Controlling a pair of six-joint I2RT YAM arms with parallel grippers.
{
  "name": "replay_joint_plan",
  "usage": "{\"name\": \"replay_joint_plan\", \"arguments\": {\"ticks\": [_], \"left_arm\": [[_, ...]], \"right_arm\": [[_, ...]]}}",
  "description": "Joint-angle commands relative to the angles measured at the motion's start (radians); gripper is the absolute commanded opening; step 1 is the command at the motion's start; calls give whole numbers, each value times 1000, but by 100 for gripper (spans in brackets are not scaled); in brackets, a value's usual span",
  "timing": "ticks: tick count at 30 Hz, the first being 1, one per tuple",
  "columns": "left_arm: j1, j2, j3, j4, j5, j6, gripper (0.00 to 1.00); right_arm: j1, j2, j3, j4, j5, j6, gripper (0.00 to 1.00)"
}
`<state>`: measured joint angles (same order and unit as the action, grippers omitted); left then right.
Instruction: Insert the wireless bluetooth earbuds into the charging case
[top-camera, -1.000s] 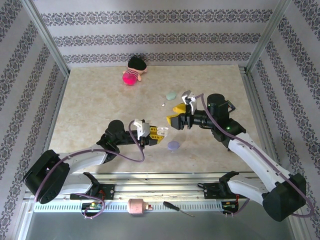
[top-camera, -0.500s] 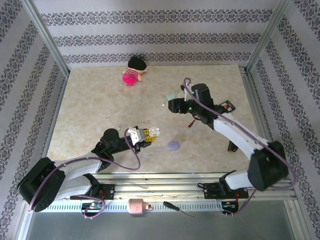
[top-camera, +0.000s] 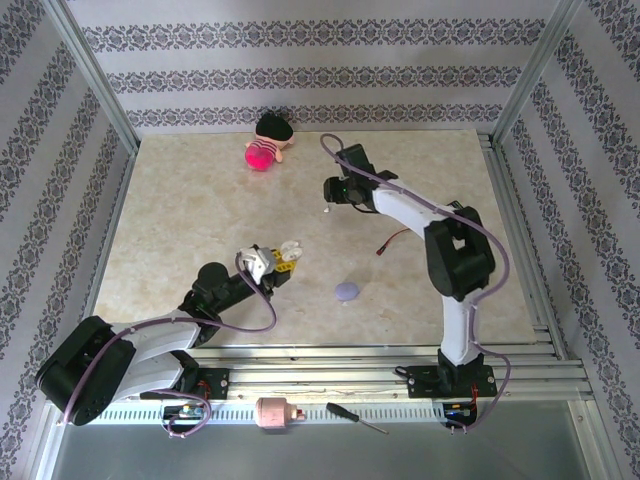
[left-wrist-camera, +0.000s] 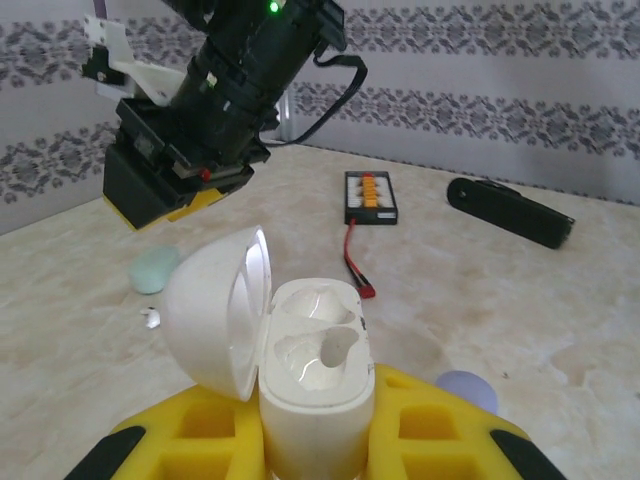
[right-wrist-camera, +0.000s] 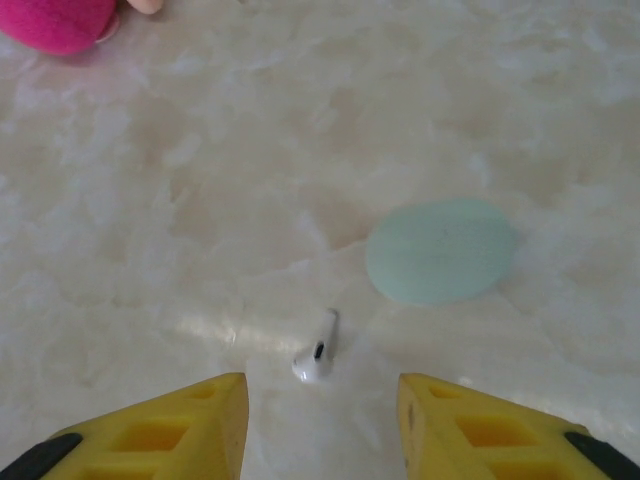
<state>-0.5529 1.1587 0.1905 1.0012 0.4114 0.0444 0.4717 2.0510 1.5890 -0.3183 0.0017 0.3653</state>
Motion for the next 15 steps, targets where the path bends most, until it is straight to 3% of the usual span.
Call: {"name": "replay_joint_plan", "arguments": {"ticks": [1,7,15], "left_arm": [[20,5,-13,77,-22,-63,8],[33,6,-3,65,-4,-74,8],[38,12,4,62,13,-74,9]], "right_arm": [[24,87,116,-105,46,6,41],[43,221,260,-200,72,-5,35],[44,278,290,-240,108,-15,31]]}}
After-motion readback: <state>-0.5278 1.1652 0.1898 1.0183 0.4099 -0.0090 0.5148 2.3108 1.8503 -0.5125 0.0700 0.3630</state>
